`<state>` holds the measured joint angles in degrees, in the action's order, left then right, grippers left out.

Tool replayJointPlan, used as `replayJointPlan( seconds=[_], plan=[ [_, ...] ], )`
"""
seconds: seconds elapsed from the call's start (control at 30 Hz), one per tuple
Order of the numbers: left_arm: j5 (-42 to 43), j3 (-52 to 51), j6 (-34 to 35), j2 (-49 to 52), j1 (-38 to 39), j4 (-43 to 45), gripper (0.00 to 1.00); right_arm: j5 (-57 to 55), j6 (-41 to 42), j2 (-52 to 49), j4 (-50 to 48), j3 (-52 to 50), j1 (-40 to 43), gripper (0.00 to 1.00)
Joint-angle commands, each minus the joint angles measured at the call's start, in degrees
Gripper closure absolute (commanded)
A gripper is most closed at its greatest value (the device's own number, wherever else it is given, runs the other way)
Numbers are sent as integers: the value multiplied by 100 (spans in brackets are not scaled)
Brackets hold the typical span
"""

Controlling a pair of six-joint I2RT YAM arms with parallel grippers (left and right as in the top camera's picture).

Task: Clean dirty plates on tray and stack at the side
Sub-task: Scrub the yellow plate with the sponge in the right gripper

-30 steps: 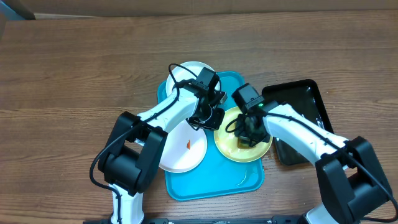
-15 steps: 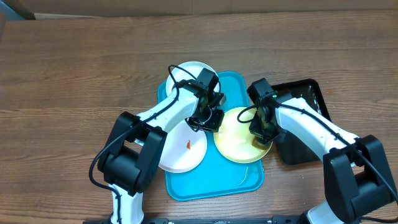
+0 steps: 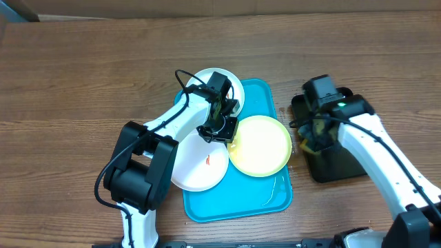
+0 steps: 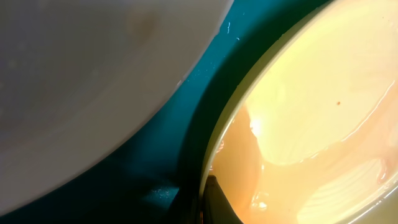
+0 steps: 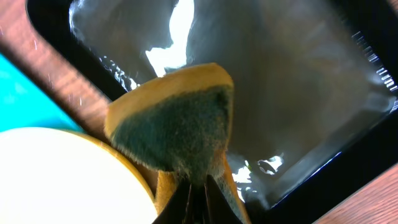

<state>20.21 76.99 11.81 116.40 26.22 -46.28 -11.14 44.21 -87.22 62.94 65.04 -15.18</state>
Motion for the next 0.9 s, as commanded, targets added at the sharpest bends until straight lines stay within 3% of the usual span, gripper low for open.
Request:
replayJointPlan(
  seconds=[0.0, 0.2, 0.4, 0.53, 0.6, 0.63, 0.67, 0.87],
  plan=[
    [-50, 11, -114, 144, -15, -13, 96, -92, -540, 170, -92, 173, 533, 96],
    [236, 203, -304, 98, -15, -31, 96, 304, -1180, 111, -511, -120, 1169, 96],
    [179, 922, -310, -11, 24, -546, 96, 658, -1211, 105, -1167, -925, 1231, 95],
    [-223, 1576, -380, -28, 157, -1080, 96, 660, -1213, 105, -1366, -1130, 1231, 77],
    [-549, 1884, -420, -28, 271, -1309, 96, 678, -1213, 118, -1353, -1095, 1241, 55],
    [-752, 2035, -420, -28, 337, -1416, 96, 680, -1213, 129, -1309, -1051, 1270, 39],
    [-968, 2194, -420, -28, 415, -1528, 96, 706, -1215, 160, -1224, -968, 1329, 31],
    [-1851, 2953, -295, -28, 944, -1659, 96, 1600, -1679, 577, -745, -470, 2133, 28]
  ],
)
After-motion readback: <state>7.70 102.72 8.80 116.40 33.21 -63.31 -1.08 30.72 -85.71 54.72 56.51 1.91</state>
